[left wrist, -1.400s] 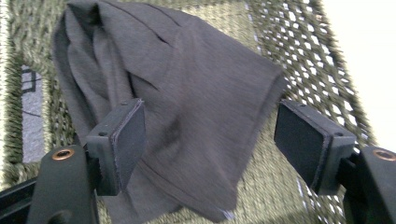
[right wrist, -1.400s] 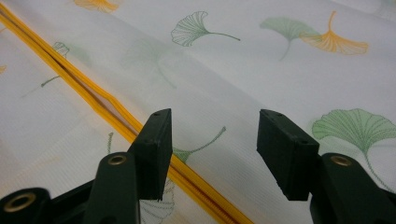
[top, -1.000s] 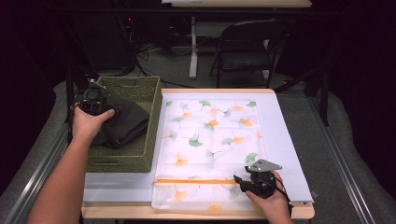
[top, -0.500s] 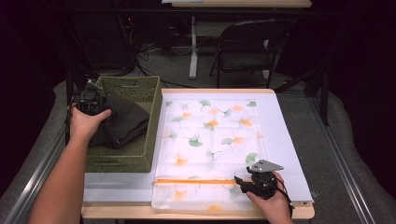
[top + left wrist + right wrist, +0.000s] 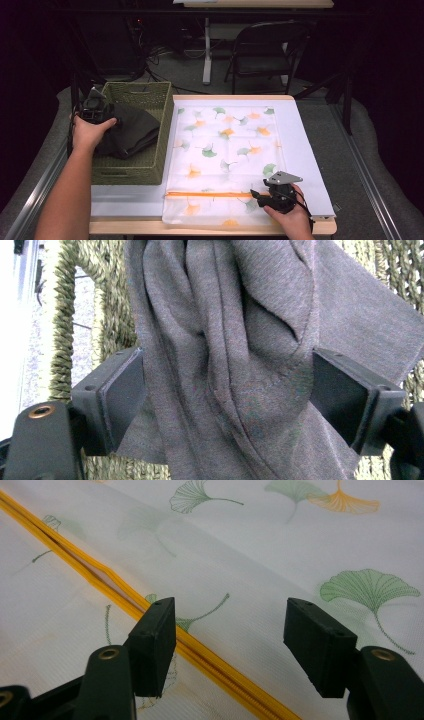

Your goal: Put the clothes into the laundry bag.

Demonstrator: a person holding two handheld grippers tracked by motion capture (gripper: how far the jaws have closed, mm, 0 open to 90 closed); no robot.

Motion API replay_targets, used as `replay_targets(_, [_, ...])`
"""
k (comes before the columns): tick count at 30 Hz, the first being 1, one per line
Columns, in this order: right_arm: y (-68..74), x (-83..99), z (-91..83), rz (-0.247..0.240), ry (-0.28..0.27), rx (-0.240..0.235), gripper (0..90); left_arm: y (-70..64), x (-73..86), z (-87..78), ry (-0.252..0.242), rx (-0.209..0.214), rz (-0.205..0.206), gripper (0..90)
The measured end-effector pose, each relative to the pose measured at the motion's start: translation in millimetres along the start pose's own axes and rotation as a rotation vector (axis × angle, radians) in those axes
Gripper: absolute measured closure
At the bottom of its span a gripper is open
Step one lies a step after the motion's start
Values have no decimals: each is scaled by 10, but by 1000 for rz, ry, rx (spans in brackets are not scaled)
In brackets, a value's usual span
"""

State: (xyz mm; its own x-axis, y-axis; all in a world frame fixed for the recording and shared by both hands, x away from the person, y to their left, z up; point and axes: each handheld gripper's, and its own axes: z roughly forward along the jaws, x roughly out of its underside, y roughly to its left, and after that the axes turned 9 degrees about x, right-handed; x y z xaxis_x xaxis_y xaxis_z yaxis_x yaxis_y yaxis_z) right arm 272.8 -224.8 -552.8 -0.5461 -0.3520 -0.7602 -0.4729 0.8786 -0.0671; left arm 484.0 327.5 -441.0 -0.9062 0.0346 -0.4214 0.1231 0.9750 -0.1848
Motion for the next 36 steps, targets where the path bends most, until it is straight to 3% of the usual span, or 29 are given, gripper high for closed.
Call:
replay_targets(6, [5, 0, -1, 0, 2, -6, 376, 80, 68, 78, -2, 32, -27, 152])
replay_targets(9, [16, -1, 5, 1, 6, -12, 375, 78, 72, 101, 0, 19, -18, 119])
replay_targets(14, [20, -2, 8, -8, 8, -14, 375, 102, 96, 169, 9, 38, -37, 102])
replay_targets(22, [23, 1, 10, -11, 8, -16, 376, 84, 122, 303, 69, 57, -34, 127])
replay_targets(26, [27, 0, 12, -16, 9, -16, 375, 44, 112, 347, 61, 67, -30, 159])
replay_targets(36, [38, 1, 8, -10, 14, -23, 376, -16, 114, 457, 65, 35, -23, 159])
